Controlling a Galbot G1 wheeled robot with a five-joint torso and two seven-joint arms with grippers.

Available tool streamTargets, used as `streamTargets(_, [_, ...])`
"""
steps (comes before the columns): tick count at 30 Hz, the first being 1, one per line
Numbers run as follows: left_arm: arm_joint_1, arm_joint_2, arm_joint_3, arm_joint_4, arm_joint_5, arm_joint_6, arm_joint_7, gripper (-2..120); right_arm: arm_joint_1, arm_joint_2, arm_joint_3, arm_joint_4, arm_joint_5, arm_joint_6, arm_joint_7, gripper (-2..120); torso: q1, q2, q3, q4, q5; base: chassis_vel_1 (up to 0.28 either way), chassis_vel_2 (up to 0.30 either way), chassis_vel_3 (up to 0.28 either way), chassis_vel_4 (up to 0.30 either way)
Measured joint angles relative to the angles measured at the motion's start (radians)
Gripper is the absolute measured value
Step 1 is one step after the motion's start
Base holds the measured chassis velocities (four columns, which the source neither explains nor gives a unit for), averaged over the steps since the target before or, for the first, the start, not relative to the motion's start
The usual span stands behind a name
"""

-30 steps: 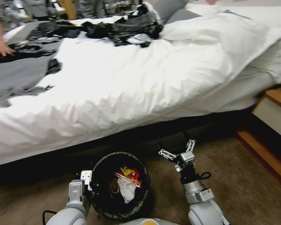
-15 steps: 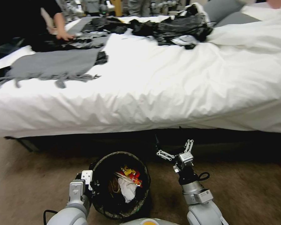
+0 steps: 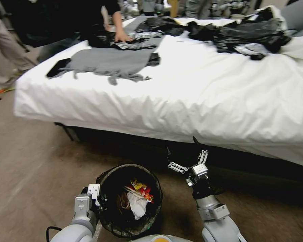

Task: Pick up the trash bin, then pick up the garbage from the floor and place it into the trash bin.

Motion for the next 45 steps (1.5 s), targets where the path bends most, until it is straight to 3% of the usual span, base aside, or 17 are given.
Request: streamTargets(45, [-0.051, -0.012, -0.020, 0.009, -0.038, -0.008, 0.001, 0, -0.011, 0.008, -0.005, -0.010, -0.021, 0.024, -0.017, 100, 0.000, 0.000, 0.000, -0.0001, 0.0000, 0.123, 0.126, 0.125, 0.125])
